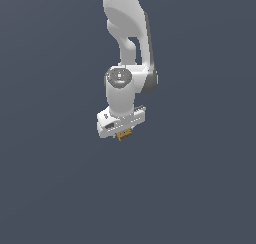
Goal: Pick up the object and move it to a goal position.
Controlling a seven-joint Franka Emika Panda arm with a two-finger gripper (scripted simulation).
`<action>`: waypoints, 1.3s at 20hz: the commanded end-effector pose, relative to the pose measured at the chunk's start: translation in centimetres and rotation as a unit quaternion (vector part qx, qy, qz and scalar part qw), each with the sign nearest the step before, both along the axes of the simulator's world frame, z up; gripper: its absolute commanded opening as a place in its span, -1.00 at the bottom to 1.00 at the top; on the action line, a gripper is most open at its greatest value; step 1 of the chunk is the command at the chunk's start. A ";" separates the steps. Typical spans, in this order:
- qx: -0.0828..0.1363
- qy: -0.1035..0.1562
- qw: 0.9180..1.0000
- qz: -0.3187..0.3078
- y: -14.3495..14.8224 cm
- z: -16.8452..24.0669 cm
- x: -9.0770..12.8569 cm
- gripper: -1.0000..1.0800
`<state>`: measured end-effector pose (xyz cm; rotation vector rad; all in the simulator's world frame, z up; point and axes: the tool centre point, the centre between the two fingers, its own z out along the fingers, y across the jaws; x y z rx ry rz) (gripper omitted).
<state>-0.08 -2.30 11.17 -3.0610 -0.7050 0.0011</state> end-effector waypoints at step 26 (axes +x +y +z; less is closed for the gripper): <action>0.000 0.000 1.000 0.000 -4.5 22.1 6.3 -1.00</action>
